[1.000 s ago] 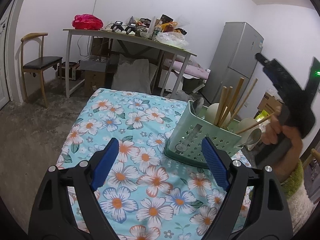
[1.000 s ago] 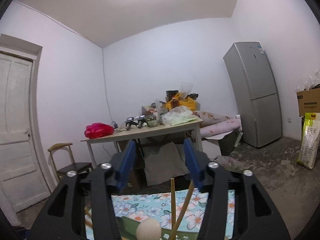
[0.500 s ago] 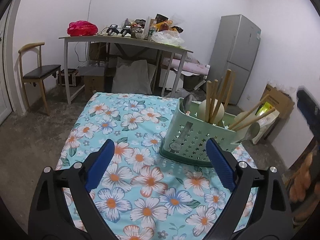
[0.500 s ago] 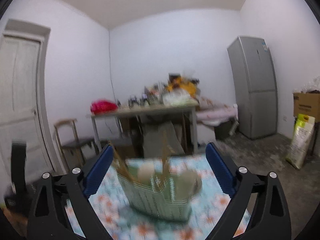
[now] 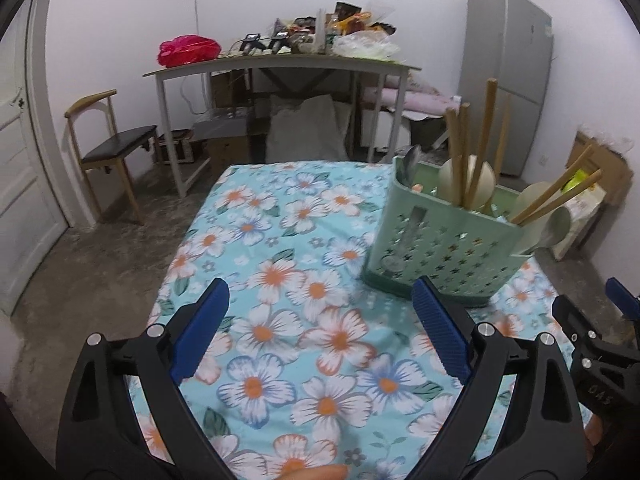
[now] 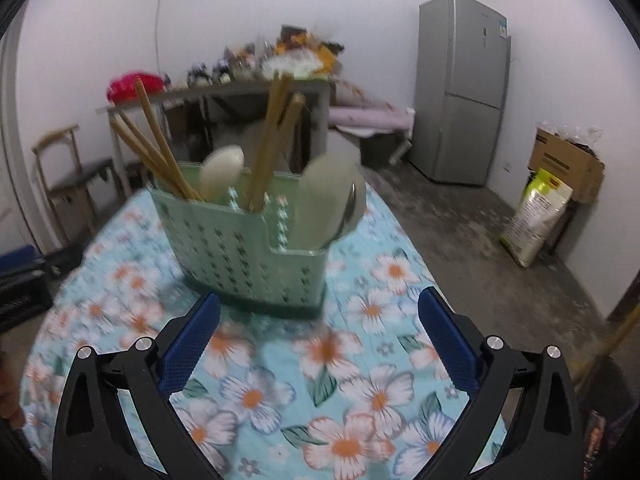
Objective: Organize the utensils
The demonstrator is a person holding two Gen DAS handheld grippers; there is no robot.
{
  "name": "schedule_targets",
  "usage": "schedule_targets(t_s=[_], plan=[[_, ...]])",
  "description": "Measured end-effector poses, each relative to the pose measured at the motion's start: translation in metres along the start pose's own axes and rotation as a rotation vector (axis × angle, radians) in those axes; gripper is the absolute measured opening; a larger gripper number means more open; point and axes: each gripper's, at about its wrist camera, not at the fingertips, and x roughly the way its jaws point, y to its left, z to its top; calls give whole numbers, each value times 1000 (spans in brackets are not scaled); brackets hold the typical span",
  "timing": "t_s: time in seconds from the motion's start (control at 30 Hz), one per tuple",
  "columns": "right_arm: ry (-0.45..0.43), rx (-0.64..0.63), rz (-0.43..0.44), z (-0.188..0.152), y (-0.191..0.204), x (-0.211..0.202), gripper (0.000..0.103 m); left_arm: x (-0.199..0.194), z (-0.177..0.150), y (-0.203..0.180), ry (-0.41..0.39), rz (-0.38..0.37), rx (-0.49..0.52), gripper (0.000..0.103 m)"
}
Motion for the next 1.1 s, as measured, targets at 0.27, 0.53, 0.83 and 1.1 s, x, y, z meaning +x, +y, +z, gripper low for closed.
schedule_targets(t_s=[0.27, 0.53, 0.83, 1.1], plan=[[97, 8, -31, -4, 3, 16, 96, 9, -3, 2, 57, 69, 9, 89], [114, 34, -44, -4, -1, 20, 96, 12, -5, 4, 77, 88, 8, 89], [108, 19, -53, -2, 4, 19, 96, 13, -5, 5, 80, 87, 6, 89], [99, 11, -58, 1, 4, 17, 96, 13, -5, 5, 81, 88, 6, 89]])
